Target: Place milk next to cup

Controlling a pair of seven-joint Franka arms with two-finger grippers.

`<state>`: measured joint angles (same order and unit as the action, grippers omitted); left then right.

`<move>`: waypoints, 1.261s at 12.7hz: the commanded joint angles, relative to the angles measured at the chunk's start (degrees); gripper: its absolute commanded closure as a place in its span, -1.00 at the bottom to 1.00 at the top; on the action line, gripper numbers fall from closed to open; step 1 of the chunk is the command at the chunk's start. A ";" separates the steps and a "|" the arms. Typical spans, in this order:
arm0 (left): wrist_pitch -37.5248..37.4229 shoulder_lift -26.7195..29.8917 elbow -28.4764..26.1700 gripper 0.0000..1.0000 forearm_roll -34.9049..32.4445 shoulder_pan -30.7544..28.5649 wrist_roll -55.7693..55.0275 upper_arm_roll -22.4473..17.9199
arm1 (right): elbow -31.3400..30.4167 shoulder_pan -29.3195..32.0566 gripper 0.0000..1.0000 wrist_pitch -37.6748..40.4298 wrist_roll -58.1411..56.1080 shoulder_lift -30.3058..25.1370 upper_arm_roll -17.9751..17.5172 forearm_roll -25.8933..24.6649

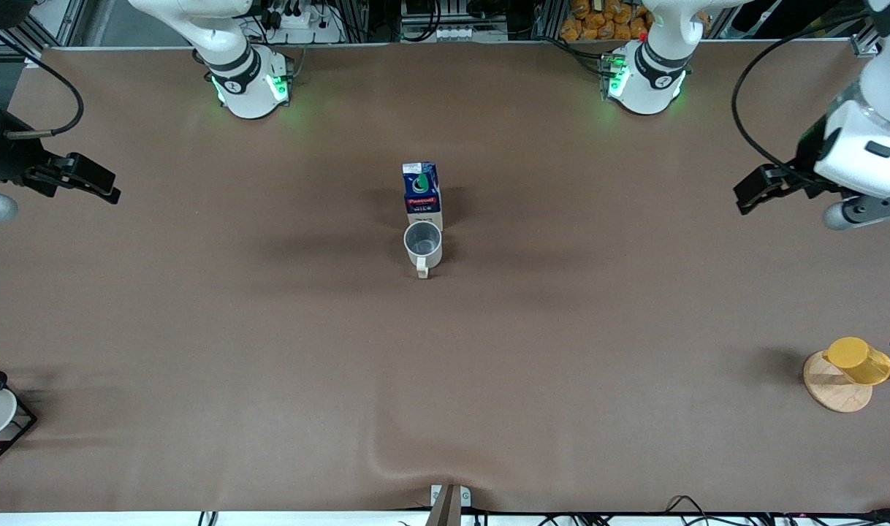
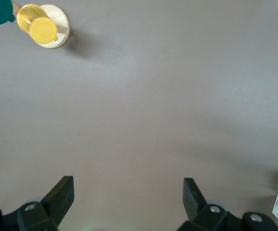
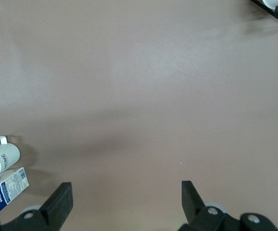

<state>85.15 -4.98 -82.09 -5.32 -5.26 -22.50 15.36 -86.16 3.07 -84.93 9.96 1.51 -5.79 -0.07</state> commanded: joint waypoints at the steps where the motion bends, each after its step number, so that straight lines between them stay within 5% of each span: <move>1: 0.27 3.21 -4.73 -1.00 2.93 3.13 2.45 -5.32 | -1.91 0.18 -1.00 -0.85 0.32 -1.95 -0.37 -0.72; 16: -1.31 5.16 -4.58 -1.00 4.52 8.16 9.93 -12.28 | -1.03 0.27 -1.00 0.20 1.21 -3.44 0.25 -0.55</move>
<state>84.28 -0.76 -86.41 -2.12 2.72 -13.62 3.83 -86.18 2.56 -84.97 12.53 -0.45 -5.45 -0.26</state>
